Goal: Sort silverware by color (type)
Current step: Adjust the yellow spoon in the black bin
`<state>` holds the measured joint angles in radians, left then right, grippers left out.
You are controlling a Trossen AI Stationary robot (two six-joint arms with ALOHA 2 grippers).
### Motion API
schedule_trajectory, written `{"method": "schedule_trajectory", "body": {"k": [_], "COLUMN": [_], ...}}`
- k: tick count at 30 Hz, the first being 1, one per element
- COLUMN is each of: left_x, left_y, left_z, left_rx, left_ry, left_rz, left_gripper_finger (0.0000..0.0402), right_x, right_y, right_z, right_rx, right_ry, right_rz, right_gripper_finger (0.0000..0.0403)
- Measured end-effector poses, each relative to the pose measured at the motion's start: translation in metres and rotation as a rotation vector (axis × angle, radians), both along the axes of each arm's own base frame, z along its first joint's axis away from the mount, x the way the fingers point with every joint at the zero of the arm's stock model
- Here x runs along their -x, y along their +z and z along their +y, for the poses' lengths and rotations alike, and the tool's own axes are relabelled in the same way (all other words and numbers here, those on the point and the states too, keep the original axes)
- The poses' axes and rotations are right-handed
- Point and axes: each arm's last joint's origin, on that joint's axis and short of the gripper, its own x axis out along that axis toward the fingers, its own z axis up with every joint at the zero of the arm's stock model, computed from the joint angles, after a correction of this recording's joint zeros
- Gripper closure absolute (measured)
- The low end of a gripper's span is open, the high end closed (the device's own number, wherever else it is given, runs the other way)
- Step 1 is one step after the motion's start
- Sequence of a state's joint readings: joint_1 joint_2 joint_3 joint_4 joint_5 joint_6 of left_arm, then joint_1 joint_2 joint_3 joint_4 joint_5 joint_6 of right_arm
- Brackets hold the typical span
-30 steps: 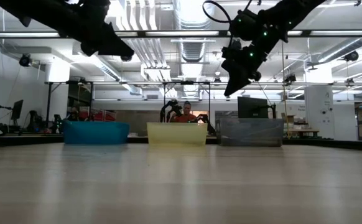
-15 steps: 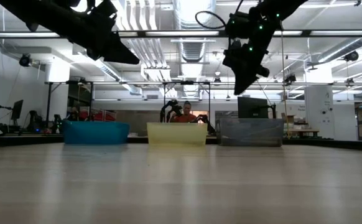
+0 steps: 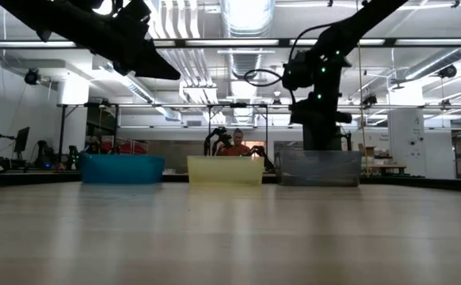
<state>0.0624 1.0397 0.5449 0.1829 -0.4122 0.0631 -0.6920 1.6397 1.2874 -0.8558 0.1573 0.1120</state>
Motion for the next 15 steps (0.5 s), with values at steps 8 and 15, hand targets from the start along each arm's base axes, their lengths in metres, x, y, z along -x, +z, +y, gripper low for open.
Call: {"method": "schedule_trajectory", "body": {"k": [8, 15], "left_x": [0.000, 0.000], "left_y": [0.000, -0.001], "left_z": [0.000, 0.000], "left_rx": [0.002, 0.002], "left_ry": [0.001, 0.000], "left_rz": [0.001, 0.005], "left_gripper_finger": [0.0346, 0.0346], "right_x": [-0.002, 0.003], "right_y": [-0.008, -0.017], "right_z": [-0.023, -0.039], "right_rx": [-0.027, -0.047], "right_ry": [-0.049, 0.011], "right_rz": [0.033, 0.090], "right_gripper_finger": [0.0323, 0.0241]}}
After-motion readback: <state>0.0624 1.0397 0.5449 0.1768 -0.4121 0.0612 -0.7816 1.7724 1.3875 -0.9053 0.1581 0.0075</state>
